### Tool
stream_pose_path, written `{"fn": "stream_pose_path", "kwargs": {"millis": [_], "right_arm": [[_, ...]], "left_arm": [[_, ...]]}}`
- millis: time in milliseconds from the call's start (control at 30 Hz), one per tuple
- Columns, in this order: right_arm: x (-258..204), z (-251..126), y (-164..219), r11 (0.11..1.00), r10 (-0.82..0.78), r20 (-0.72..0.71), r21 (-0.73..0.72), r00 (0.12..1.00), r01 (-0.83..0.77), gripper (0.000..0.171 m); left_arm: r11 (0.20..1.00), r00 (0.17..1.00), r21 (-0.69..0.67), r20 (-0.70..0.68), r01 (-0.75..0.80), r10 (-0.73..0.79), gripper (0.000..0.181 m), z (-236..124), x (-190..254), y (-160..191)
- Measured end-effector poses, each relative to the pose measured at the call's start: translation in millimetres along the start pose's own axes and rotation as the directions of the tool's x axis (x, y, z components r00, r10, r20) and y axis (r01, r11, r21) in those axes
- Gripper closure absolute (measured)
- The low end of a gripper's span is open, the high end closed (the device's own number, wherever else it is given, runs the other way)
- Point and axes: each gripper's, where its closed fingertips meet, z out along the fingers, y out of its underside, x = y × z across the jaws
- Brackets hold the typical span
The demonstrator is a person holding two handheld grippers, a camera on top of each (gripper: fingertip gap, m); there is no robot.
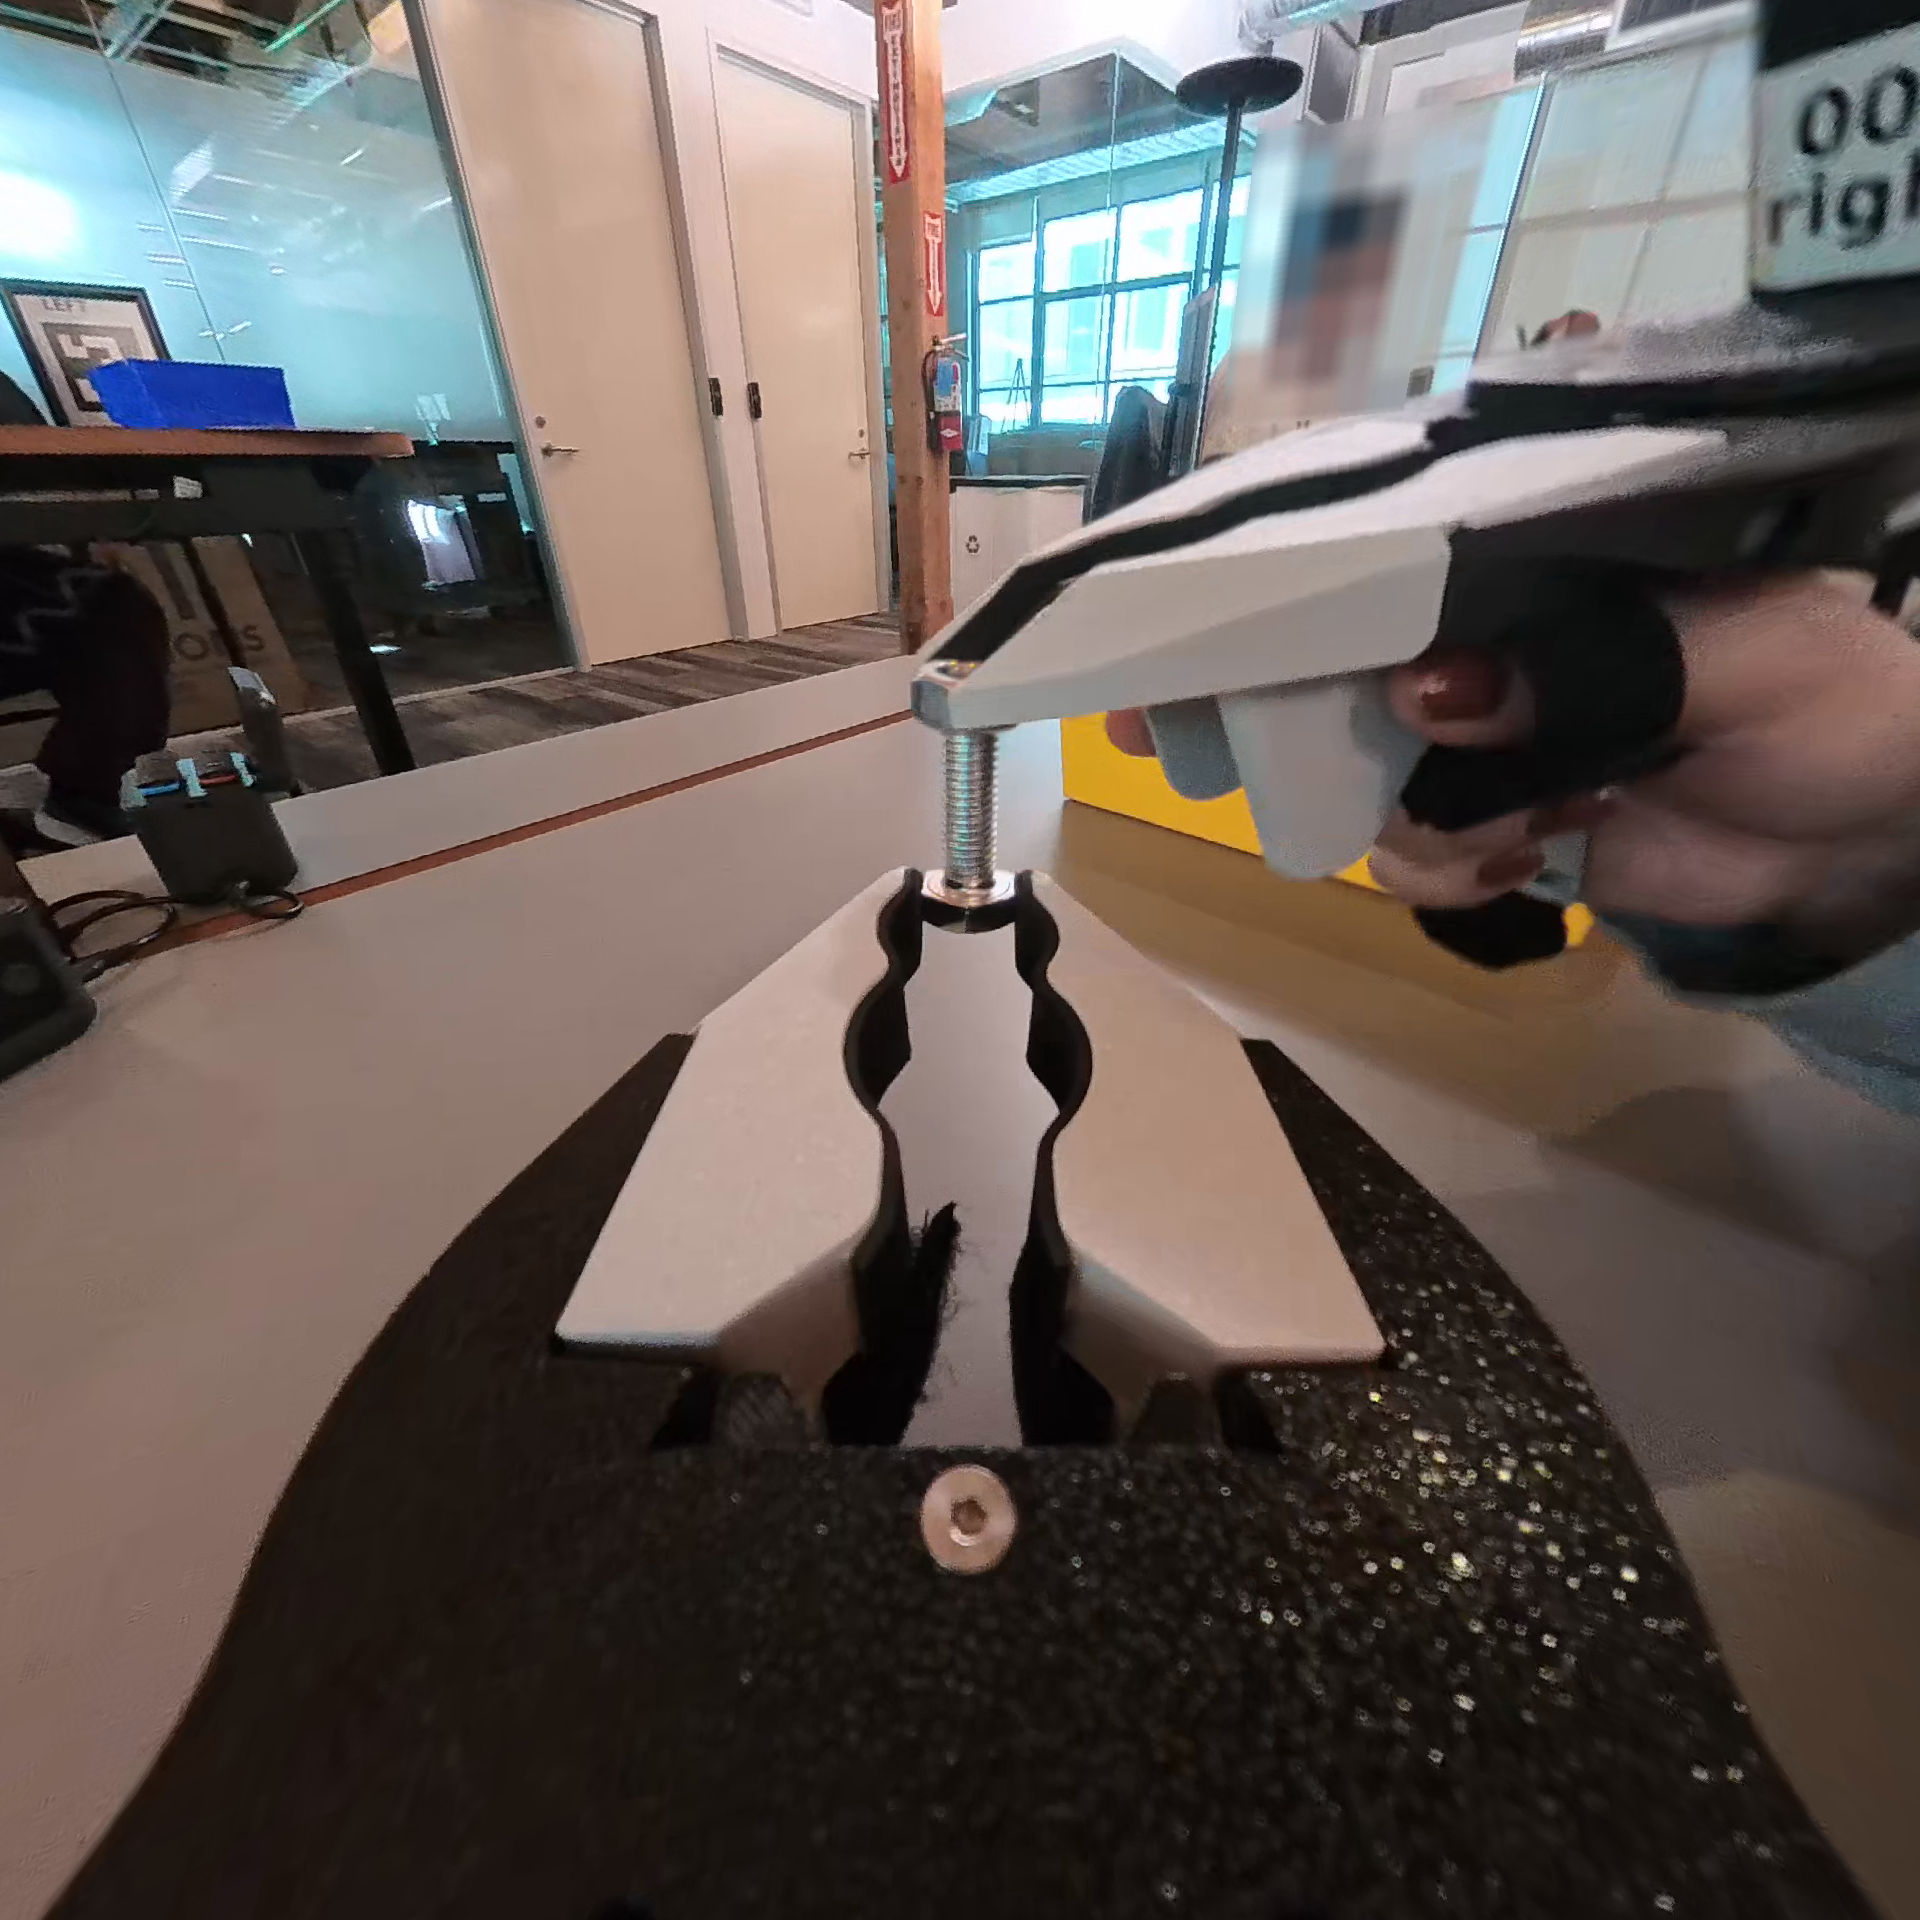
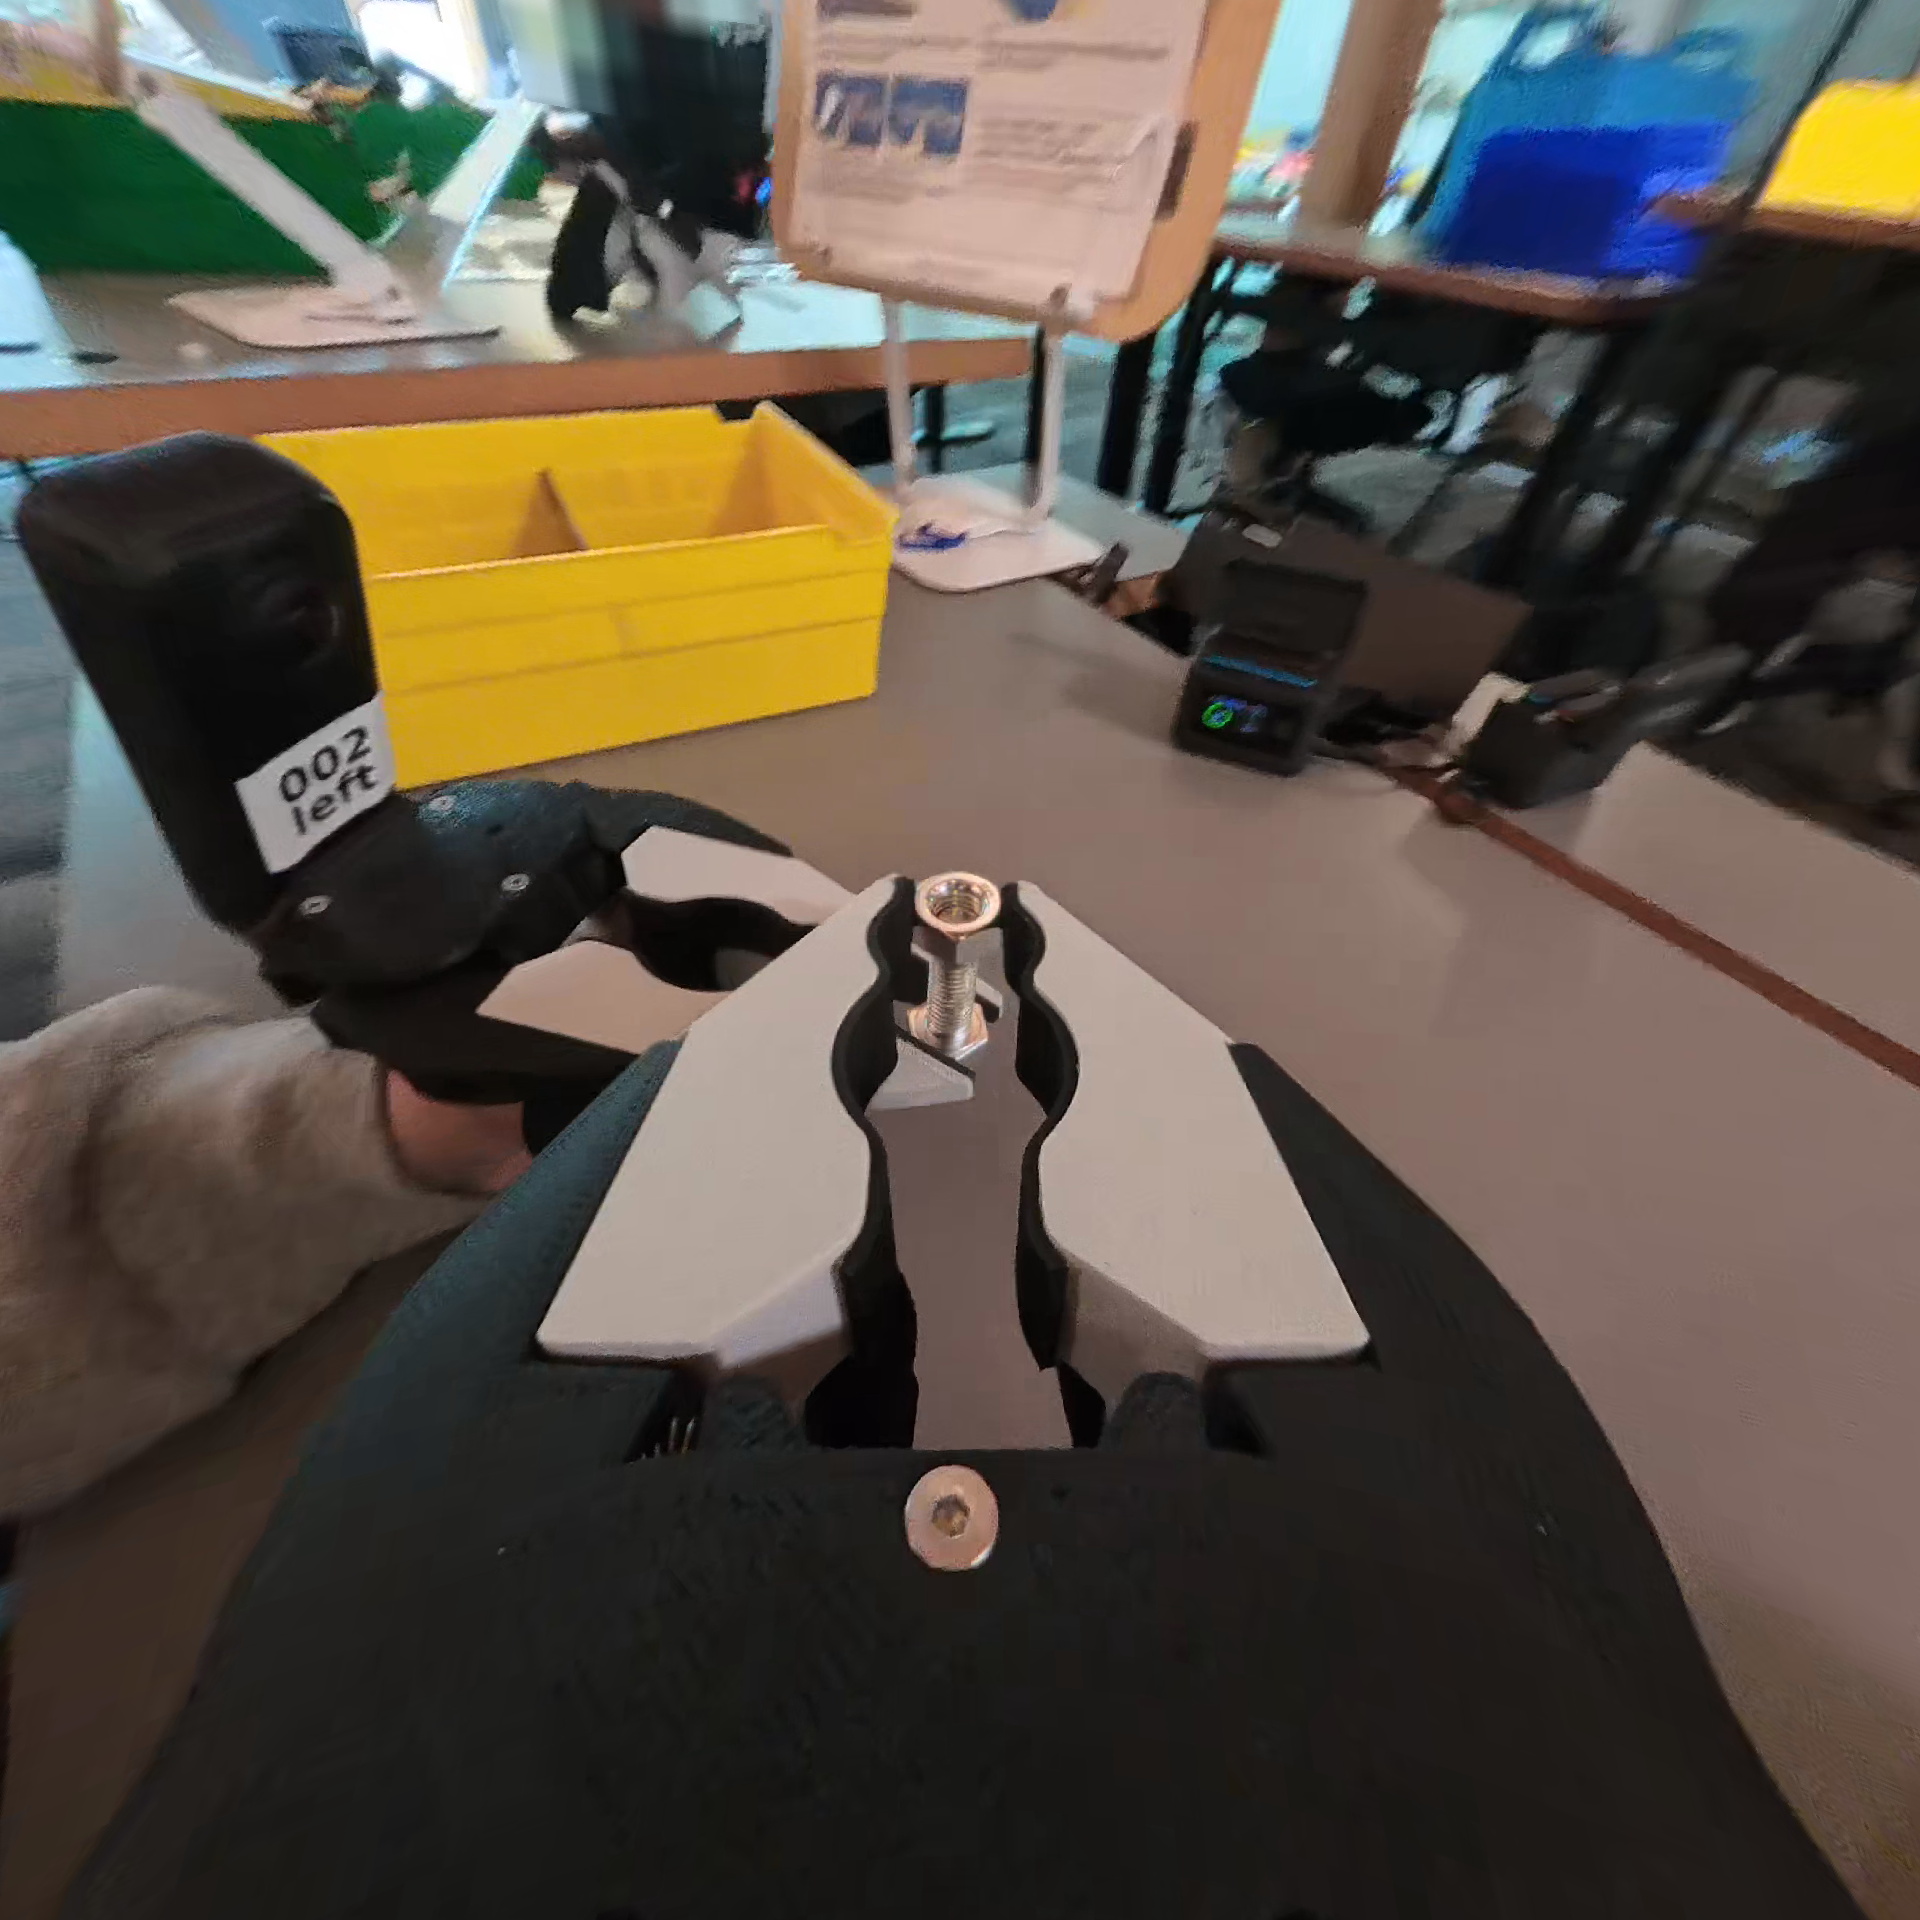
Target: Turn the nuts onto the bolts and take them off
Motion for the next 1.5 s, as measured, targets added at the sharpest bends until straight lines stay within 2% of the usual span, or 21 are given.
{"fn": "stream_pose_path", "kwargs": {"millis": [33,167,267,367,467,700,900,1033,1133,1333,1500], "right_arm": [[0,0,0,1.0,-0.018,-0.033,0.021,0.999,0.018,0.155],[1,-3,0,0.998,-0.009,-0.043,0.066,0.999,0.012,0.152],[-3,-4,-5,0.993,-0.015,0.021,0.115,1.0,0.013,0.121],[-14,-3,-10,0.985,-0.01,0.133,0.169,0.991,-0.013,0.11],[-20,-1,-6,0.986,0.008,0.209,0.159,0.978,-0.042,0.105],[-22,-12,4,0.988,0.007,0.238,0.147,0.971,-0.043,0.108],[-22,-5,0,0.985,0.004,0.265,0.163,0.964,-0.049,0.104],[-28,-7,5,0.987,-0.001,0.286,0.156,0.958,-0.045,0.104],[-21,-15,12,0.987,0.013,0.258,0.154,0.966,-0.054,0.113],[-20,-4,0,0.976,0.034,0.274,0.2,0.961,-0.092,0.109],[-27,-11,5,0.979,0.041,0.312,0.175,0.949,-0.1,0.108]], "left_arm": [[1.0,1.0,0.001,0.002,0.009,-0.009,0.166,0,1,0],[1.0,1.0,-0.002,0.003,0.006,-0.006,0.166,0,3,0],[1.0,1.0,-0.002,-0.01,0.008,-0.008,0.166,0,5,0],[1.0,0.999,-0.003,-0.042,-0.002,0.001,0.166,1,10,0],[1.0,0.998,0.001,-0.065,-0.008,0.008,0.166,2,14,0],[1.0,0.999,0.011,-0.031,0.027,-0.026,0.166,-1,3,-2],[1.0,0.993,-0.004,-0.121,-0.011,0.011,0.166,4,21,1],[0.999,0.992,0.017,-0.119,0.035,-0.033,0.166,2,17,-3],[0.996,0.991,0.043,-0.109,0.082,-0.077,0.166,0,9,-7],[0.999,0.981,0.002,-0.193,0.035,-0.034,0.166,6,29,-1],[0.999,0.983,0.014,-0.176,0.05,-0.047,0.166,4,24,-3]]}}
